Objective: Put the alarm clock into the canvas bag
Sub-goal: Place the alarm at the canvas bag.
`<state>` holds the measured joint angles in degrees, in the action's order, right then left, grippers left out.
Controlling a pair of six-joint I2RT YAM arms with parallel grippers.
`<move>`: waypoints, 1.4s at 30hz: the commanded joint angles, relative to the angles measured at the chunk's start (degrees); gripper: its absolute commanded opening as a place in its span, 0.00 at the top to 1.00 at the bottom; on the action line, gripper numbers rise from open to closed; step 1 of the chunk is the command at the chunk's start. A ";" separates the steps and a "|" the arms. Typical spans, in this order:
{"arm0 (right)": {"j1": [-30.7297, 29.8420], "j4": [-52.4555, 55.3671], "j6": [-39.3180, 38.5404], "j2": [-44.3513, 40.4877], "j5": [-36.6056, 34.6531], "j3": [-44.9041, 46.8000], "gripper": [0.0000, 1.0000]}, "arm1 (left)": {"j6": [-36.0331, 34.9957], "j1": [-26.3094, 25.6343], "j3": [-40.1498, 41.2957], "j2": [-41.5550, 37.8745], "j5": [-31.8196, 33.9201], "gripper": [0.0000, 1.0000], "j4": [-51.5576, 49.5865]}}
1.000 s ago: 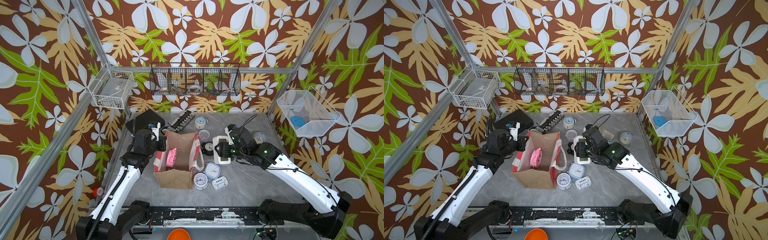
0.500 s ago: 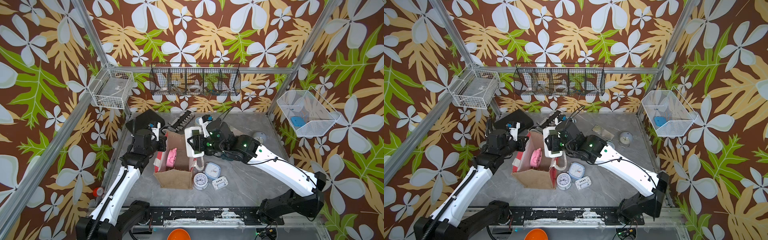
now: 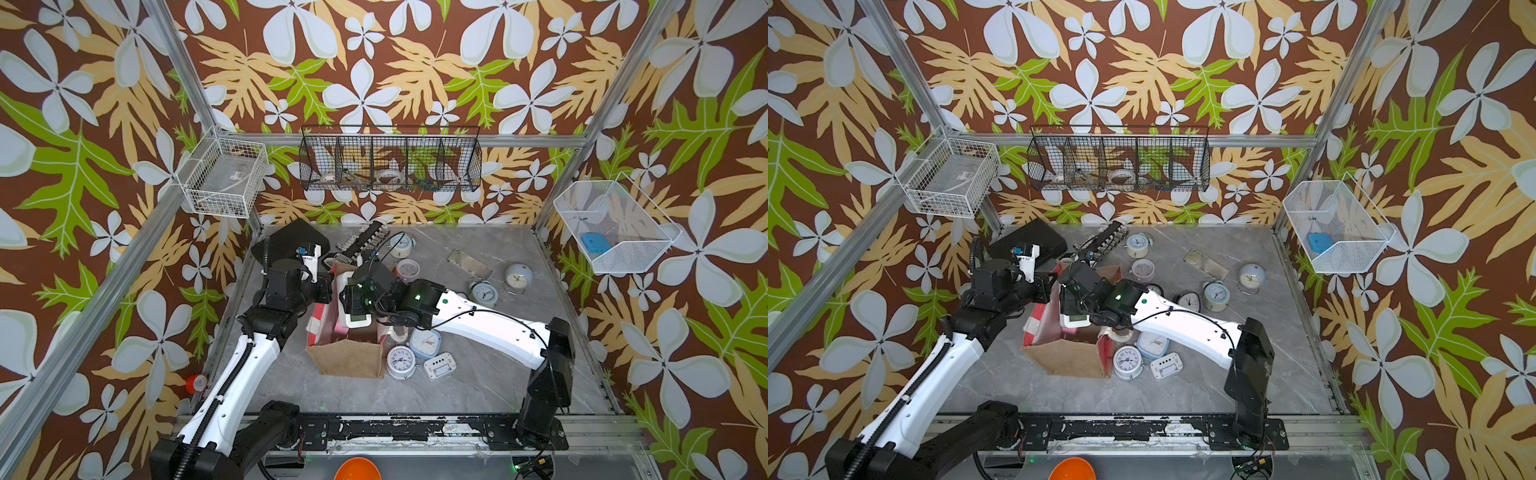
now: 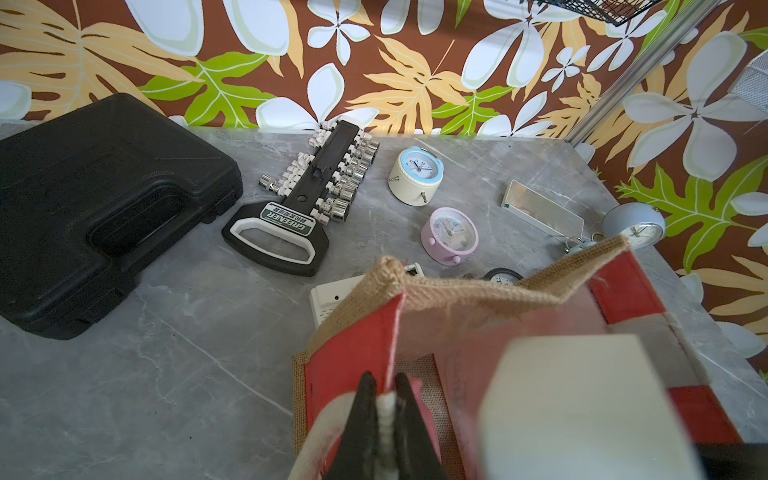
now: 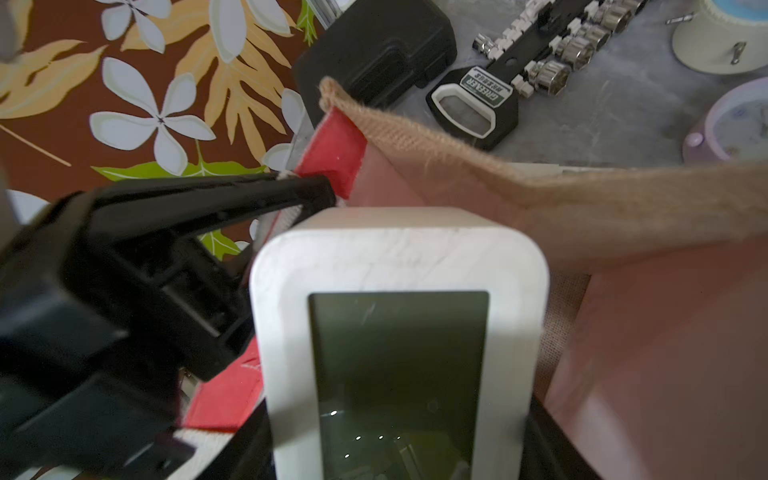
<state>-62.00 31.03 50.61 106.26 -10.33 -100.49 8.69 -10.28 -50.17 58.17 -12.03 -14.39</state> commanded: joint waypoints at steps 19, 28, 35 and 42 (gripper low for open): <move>0.09 3.85 11.69 12.10 -11.47 -1.68 0.39 | -0.52 -0.05 -0.36 -0.49 -0.27 1.00 1.91; 0.17 2.03 12.47 14.70 -9.93 -2.76 0.38 | -0.34 -0.09 -0.35 -0.08 -1.14 1.00 2.06; 0.12 0.63 14.28 19.80 -6.72 -4.96 0.36 | -0.37 -0.09 -0.36 0.02 -1.20 1.00 1.95; 0.14 1.04 14.59 21.23 -5.66 -5.70 0.20 | -0.43 -0.09 -0.36 -0.08 -0.71 1.00 1.92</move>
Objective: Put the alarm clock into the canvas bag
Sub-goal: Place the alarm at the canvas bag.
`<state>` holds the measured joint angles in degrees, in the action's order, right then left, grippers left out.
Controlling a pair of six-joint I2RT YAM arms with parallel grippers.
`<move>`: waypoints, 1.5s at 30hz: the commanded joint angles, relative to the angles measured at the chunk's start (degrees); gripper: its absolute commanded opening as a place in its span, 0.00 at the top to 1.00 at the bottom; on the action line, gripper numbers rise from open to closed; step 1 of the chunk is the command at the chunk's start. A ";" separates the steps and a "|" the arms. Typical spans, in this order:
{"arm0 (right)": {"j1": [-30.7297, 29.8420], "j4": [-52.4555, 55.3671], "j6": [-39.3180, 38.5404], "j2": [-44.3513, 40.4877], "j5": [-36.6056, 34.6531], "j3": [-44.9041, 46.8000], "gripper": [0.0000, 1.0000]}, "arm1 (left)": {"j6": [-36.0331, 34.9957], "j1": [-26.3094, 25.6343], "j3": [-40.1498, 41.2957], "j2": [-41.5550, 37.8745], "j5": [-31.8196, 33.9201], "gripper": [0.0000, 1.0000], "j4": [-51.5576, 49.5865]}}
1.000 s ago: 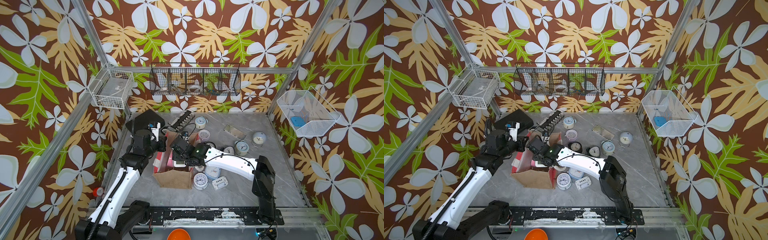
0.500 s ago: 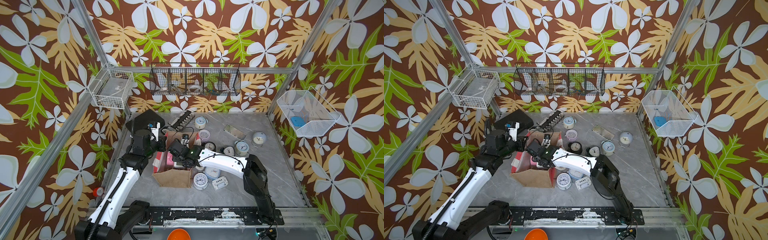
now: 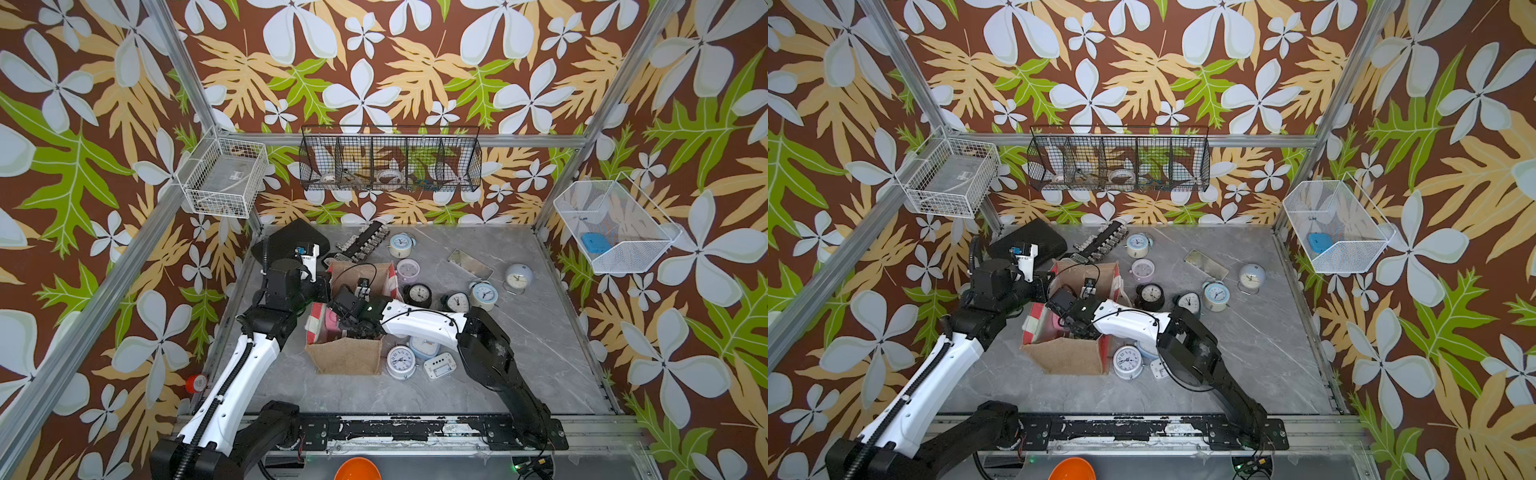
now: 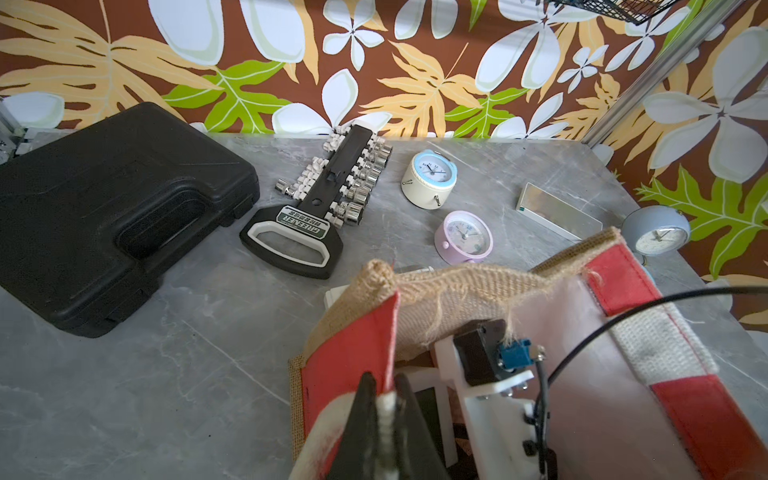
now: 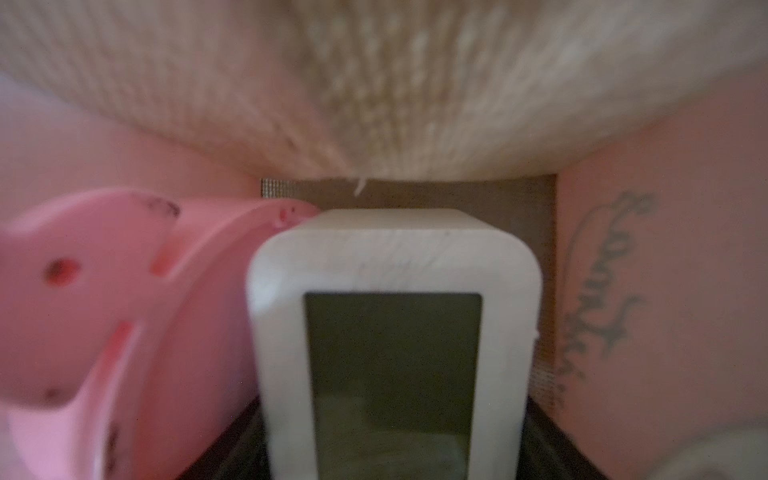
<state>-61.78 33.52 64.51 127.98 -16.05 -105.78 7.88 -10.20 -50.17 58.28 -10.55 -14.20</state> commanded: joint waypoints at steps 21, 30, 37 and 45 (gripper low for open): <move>-1.02 -0.12 -2.01 -14.11 -3.69 0.95 0.09 | -0.65 -0.13 -0.80 -0.38 4.28 1.00 -0.01; -0.88 0.96 -11.65 -21.79 -8.56 1.19 0.12 | -1.46 -0.15 -0.81 -1.30 9.19 1.00 -0.83; 2.23 2.74 -20.71 -28.58 -11.06 4.35 0.13 | -1.57 -0.16 -0.80 -1.08 10.88 1.00 -1.15; 10.18 0.50 -25.72 -41.17 -8.06 19.34 0.15 | -1.77 -0.11 -1.07 -0.31 11.86 1.00 -1.79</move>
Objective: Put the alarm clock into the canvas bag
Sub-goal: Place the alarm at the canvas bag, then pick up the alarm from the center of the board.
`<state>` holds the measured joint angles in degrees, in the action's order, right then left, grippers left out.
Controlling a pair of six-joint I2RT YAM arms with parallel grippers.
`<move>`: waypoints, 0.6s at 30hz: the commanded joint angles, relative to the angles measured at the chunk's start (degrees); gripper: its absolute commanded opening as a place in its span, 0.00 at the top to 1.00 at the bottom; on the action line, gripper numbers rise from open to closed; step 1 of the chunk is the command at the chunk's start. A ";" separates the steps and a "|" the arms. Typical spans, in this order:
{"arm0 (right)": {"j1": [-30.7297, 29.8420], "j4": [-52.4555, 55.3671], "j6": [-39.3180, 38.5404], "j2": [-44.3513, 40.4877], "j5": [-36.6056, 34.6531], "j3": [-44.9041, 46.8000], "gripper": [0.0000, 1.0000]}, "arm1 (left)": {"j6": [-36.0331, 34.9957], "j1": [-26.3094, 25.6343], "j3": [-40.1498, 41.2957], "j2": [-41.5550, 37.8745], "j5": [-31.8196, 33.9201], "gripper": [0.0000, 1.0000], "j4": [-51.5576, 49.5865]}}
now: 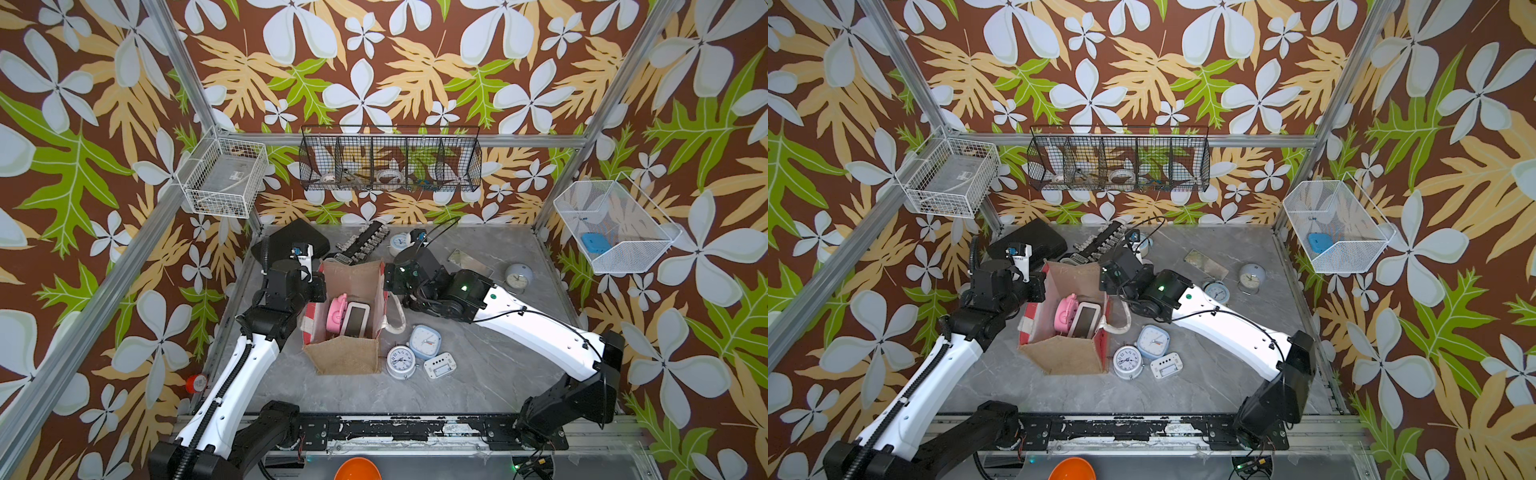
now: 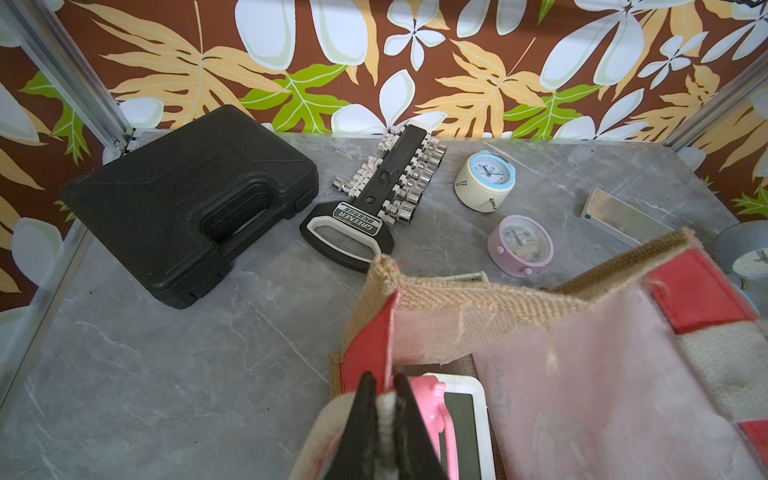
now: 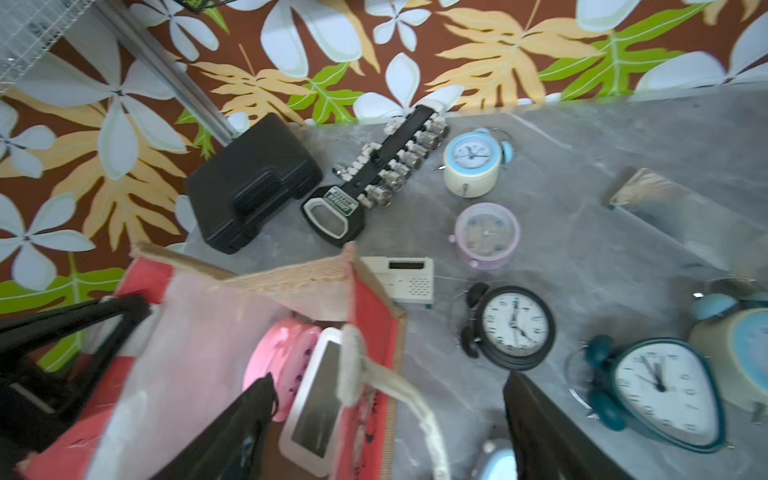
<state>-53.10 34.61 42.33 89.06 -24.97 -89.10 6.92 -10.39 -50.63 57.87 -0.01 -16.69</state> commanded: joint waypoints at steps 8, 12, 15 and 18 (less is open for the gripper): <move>12.43 -7.55 -32.74 -5.98 19.08 11.96 0.15 | -0.59 0.07 -0.65 0.67 0.33 1.00 0.87; 15.35 -8.57 -54.16 -2.82 28.74 13.24 0.14 | -0.46 0.09 -0.52 0.64 -0.12 1.00 1.28; 18.76 -8.24 -64.12 1.11 37.16 11.60 0.14 | -0.41 0.04 -0.28 0.32 -0.32 1.00 1.69; 23.98 -10.34 -67.91 5.97 46.28 8.84 0.14 | -0.44 0.04 -0.17 0.25 -0.34 1.00 1.77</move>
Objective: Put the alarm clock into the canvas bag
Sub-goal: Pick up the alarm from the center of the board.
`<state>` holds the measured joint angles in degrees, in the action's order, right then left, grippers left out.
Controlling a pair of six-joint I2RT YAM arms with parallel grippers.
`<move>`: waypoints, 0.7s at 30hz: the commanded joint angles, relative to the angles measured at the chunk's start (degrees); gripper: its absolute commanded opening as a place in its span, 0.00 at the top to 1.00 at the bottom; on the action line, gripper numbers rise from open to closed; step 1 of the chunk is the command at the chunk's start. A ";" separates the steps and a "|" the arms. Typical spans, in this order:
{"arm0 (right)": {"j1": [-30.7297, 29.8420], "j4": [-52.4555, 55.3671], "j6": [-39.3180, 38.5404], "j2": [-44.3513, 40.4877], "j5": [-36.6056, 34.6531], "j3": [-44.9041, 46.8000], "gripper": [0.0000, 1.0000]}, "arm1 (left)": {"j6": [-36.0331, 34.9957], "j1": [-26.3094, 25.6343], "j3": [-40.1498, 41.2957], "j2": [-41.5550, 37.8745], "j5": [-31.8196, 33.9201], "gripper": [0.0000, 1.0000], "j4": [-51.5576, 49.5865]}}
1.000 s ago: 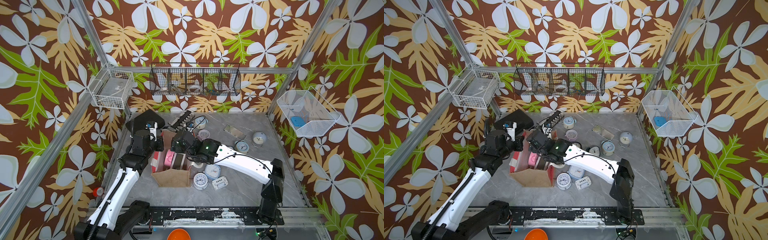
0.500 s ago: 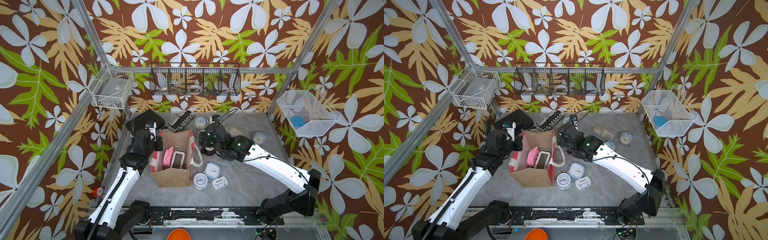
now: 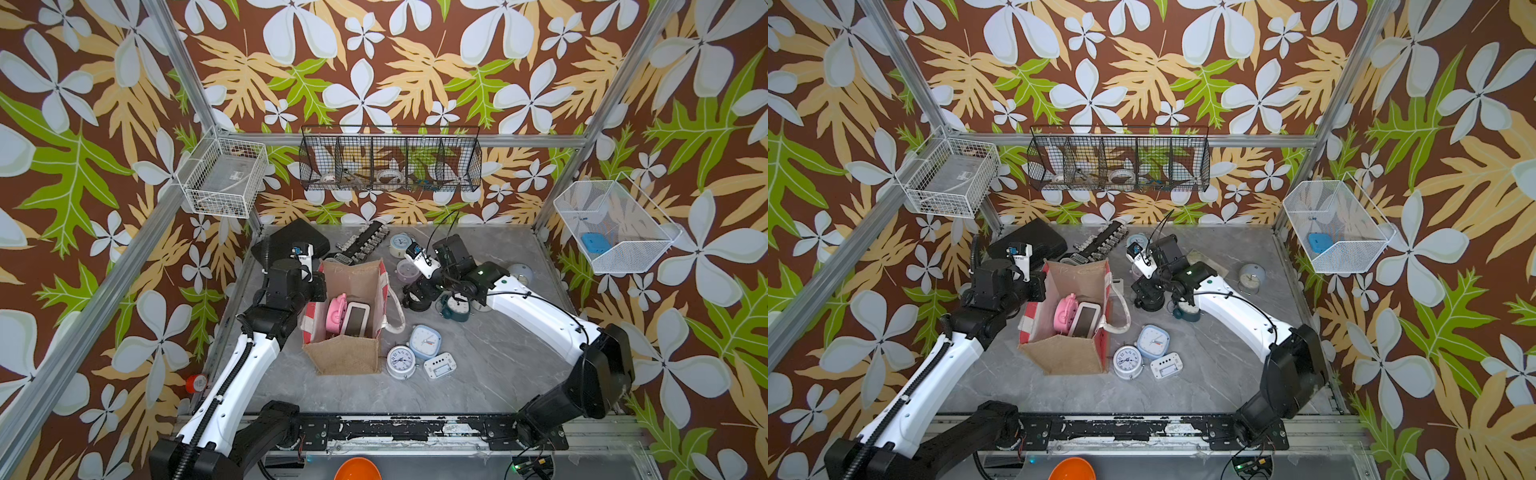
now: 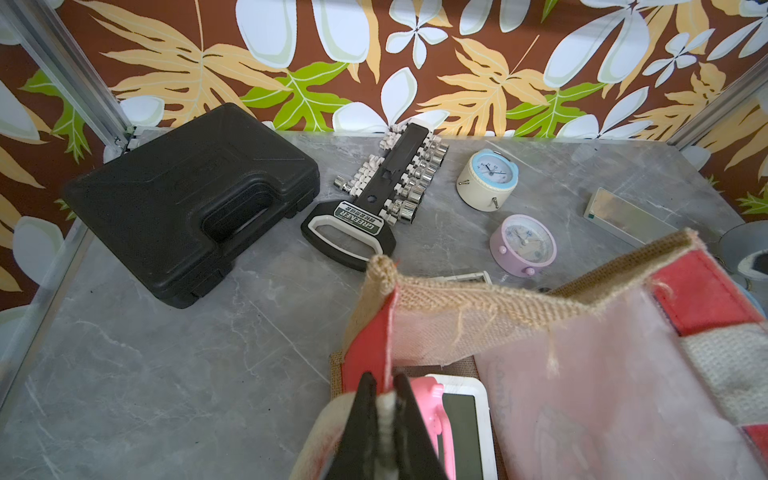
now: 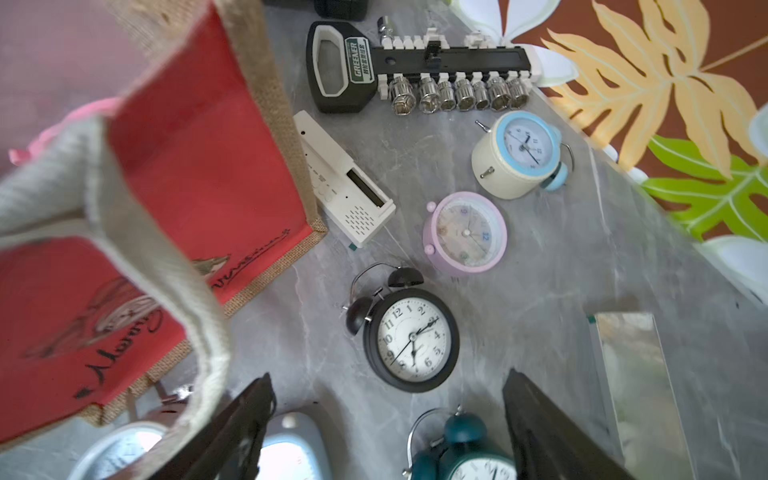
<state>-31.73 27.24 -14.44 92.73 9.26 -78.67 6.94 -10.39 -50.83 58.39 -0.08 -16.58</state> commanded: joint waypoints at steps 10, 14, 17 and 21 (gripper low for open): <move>5.87 5.46 -32.97 21.94 18.58 -17.53 0.18 | -0.44 0.02 0.03 -0.13 -0.98 1.00 1.90; 4.92 6.05 -36.16 27.09 18.14 -21.32 0.19 | -0.44 0.02 -0.15 0.31 -1.02 1.00 1.73; 3.50 7.52 -37.98 31.02 16.76 -24.67 0.19 | -0.57 0.02 -0.06 0.19 -0.93 1.00 1.73; 1.87 10.41 -39.44 36.15 16.33 -30.01 0.19 | -0.42 0.02 0.11 -0.03 -1.06 1.00 1.85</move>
<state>-29.23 34.54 -51.57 127.22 25.58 -106.54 6.94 -10.39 -50.72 58.59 -0.56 -16.21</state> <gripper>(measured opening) 0.815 0.091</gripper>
